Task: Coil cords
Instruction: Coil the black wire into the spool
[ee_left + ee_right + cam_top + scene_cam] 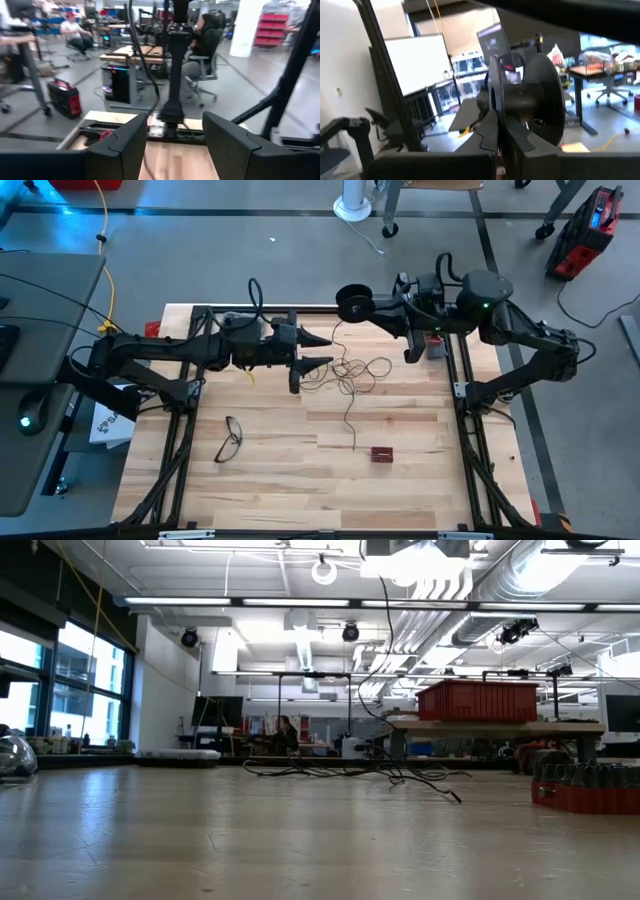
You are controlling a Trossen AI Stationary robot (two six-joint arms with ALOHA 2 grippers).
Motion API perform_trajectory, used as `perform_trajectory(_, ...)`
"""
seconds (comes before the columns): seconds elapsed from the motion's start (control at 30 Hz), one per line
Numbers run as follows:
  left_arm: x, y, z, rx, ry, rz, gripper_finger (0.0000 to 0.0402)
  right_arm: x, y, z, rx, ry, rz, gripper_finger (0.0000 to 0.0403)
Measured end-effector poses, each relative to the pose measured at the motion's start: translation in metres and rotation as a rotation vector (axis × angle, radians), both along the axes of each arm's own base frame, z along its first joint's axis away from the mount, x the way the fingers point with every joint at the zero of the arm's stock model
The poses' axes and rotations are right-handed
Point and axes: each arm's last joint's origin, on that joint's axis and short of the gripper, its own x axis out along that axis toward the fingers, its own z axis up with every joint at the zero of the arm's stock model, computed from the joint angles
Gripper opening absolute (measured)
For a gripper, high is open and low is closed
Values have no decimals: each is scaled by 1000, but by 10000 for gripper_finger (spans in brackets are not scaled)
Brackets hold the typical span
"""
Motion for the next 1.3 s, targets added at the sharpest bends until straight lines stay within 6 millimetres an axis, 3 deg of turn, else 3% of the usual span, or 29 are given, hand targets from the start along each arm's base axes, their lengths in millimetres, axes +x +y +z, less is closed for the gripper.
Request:
perform_trajectory(0.2,0,3,4,5,-43,124,188,-2,0,8,-3,-86,0,0)
perform_trajectory(0.5,16,2,-3,-19,-97,43,188,11,0,8,-8,-141,4,0)
perform_trajectory(1.3,34,9,-21,-32,-65,105,188,12,-2,14,-14,-213,0,0)
